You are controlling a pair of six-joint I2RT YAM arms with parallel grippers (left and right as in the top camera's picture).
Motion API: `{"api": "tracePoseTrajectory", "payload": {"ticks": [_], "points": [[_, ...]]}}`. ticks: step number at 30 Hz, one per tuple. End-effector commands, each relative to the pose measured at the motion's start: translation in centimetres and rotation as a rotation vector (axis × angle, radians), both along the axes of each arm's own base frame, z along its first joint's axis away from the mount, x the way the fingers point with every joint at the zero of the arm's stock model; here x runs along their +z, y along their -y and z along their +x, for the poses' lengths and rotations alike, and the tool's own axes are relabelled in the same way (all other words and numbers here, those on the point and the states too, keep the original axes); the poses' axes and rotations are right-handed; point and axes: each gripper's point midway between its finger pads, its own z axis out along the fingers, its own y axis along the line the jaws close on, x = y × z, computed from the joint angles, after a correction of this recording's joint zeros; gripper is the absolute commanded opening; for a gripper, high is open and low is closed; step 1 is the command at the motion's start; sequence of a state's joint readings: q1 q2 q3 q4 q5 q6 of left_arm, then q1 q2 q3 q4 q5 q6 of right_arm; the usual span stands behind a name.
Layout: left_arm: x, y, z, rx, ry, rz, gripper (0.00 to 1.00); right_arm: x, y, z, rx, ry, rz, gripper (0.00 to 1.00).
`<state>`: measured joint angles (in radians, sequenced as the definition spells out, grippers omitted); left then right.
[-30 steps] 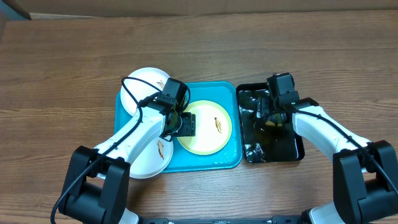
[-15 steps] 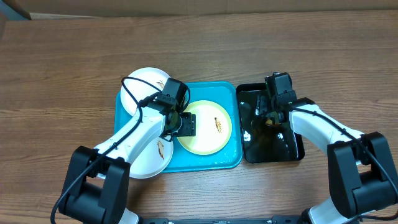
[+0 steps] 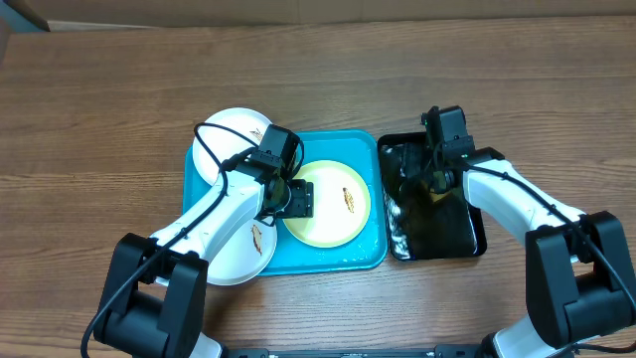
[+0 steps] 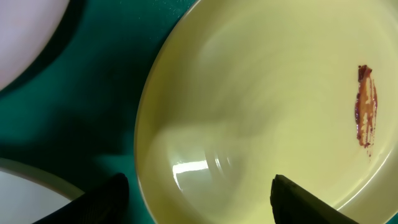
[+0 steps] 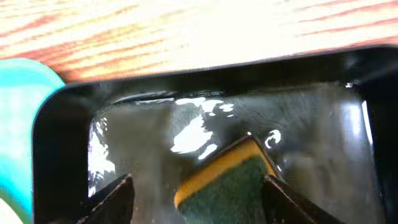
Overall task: Clean dirty plates on tray and stack at the side
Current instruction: 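Lower the right gripper into the black tray and grasp the sponge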
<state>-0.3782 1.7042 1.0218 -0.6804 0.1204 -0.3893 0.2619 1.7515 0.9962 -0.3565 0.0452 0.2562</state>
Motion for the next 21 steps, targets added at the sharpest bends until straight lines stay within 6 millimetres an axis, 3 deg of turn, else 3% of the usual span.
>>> {"api": "tracePoseTrajectory", "payload": {"ticks": [1, 7, 13, 21], "points": [[0.3, 0.3, 0.7, 0.01, 0.01, -0.013, 0.75, 1.8, 1.0, 1.4, -0.001, 0.065, -0.072, 0.72], [0.3, 0.3, 0.7, 0.01, 0.009, -0.013, 0.75, 0.3, 1.9, 0.6, 0.033, 0.014, -0.148, 0.77], [0.3, 0.3, 0.7, 0.01, 0.009, -0.013, 0.76, -1.8, 2.0, 0.0, 0.036, -0.033, -0.157, 0.75], [0.3, 0.3, 0.7, 0.01, 0.01, -0.012, 0.76, -1.6, 2.2, 0.7, -0.045, -0.011, -0.115, 0.41]]}}
